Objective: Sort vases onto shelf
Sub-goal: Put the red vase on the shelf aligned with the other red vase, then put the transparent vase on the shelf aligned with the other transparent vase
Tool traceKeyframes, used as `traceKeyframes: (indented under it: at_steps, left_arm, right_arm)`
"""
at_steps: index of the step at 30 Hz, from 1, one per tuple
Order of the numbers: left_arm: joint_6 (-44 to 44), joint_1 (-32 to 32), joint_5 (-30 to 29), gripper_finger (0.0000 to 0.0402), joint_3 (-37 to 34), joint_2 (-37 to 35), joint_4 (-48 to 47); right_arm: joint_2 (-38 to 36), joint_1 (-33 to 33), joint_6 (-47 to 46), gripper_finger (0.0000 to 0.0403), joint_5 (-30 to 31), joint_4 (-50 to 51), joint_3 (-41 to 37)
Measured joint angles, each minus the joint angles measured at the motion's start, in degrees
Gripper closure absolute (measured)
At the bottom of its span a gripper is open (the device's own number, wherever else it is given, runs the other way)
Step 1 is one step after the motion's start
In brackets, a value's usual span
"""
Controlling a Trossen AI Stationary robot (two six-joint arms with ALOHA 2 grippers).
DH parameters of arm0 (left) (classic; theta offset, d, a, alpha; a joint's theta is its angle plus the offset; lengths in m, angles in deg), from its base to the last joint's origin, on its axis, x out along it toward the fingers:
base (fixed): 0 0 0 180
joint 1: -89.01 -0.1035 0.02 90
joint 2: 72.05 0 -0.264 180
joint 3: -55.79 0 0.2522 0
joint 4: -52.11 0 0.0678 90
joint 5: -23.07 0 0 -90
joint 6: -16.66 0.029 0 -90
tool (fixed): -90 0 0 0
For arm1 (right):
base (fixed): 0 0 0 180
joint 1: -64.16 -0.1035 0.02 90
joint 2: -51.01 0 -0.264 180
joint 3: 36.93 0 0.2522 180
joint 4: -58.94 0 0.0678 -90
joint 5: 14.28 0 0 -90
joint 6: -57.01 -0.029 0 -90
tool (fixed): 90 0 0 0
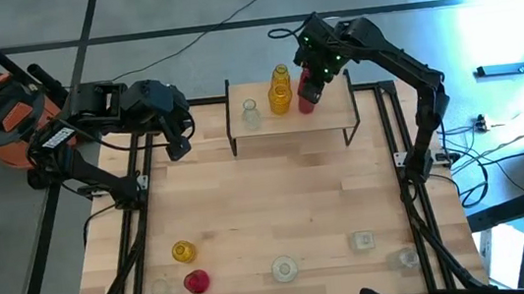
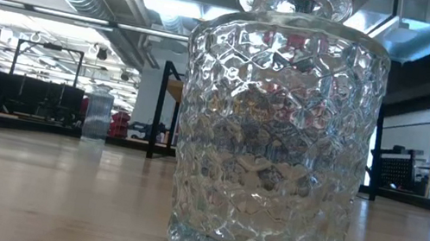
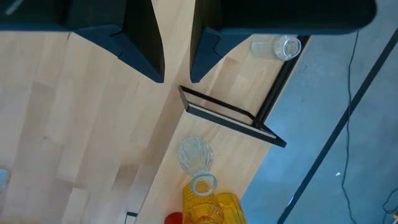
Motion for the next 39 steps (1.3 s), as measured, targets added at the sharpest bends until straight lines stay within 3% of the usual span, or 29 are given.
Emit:
traceKeyframes:
  at_steps: [11, 25, 32, 36, 39]
  left_arm:
    - [0.04, -0.01, 0.06, 0.0333, 0.0, 0.0, -0.01]
    - [0.15, -0.01, 0.04, 0.0333, 0.0, 0.0, -0.02]
    - [0.17, -0.01, 0.04, 0.0333, 0.0, 0.0, -0.03]
    - [0.17, -0.01, 0.07, 0.0333, 0.0, 0.0, -0.12]
    - [0.15, -0.01, 0.07, 0.0333, 0.0, 0.0, -0.14]
  right_arm:
    - [0.0, -0.09, -0.84, 0.0256, 0.07, -0.71, -0.02]
    - [-0.46, -0.09, -2.37, 0.0193, 2.1, -0.78, 0.0]
    - [-0.76, -0.09, -3.6, 0.019, 2.04, 1.64, 7.3]
    - [-0.98, -0.89, -5.67, 0.019, -2.62, 7.0, 13.99]
    - [-5.75, -2.87, -7.18, 0.0189, -12.0, 7.19, 10.92]
